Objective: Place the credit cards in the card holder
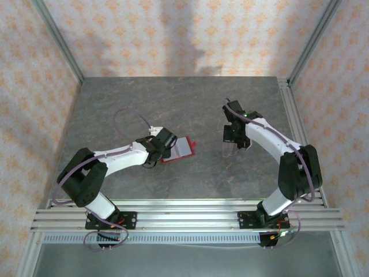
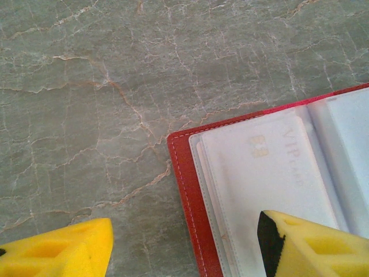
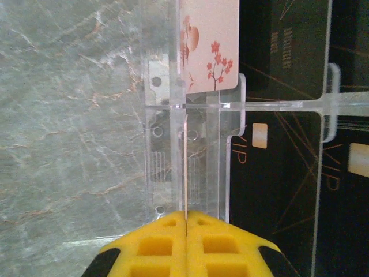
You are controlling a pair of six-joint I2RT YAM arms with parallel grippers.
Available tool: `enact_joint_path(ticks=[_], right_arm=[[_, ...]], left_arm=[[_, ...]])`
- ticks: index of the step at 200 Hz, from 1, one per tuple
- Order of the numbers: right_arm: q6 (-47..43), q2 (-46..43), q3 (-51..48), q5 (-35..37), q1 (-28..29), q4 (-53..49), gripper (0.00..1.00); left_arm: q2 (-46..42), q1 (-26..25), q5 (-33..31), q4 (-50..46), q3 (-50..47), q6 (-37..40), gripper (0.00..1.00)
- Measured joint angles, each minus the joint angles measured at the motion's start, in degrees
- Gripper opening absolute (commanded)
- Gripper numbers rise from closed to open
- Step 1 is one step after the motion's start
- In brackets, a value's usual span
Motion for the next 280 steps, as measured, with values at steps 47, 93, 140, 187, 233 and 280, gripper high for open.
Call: enact_joint_path(ticks=[47, 93, 140, 187, 233, 280], right_arm=[[0.02, -4.37, 2.91, -3.61, -0.09, -0.31, 0.0], [1.09, -6.75, 3.28, -12.5, -0.09, 1.9, 0.0], [5.53, -7.06, -4.0, -26.8, -0.02, 14.58, 0.0], [8.9, -4.28, -8.81, -33.97, 2.58, 25.9, 0.0], [10.43, -0.2, -9.75, -36.57, 6.14, 34.51, 0.0], [12.09, 3.04, -10.54, -37.57, 6.86, 40.33, 0.0]], left_arm=[[0.57, 0.0, 0.57, -0.83, 0.0, 0.66, 0.68], [5.11, -1.05, 1.33, -2.27, 1.42, 1.75, 0.68], [6.29, -1.88, 0.81, -3.06, 3.08, 1.77, 0.68], [6.32, -1.88, -0.5, -4.28, 3.15, 1.79, 0.68], [6.32, -1.88, -2.47, -5.35, 3.15, 2.6, 0.68], [6.32, -0.55, -3.19, -5.97, 3.15, 5.49, 0.68]])
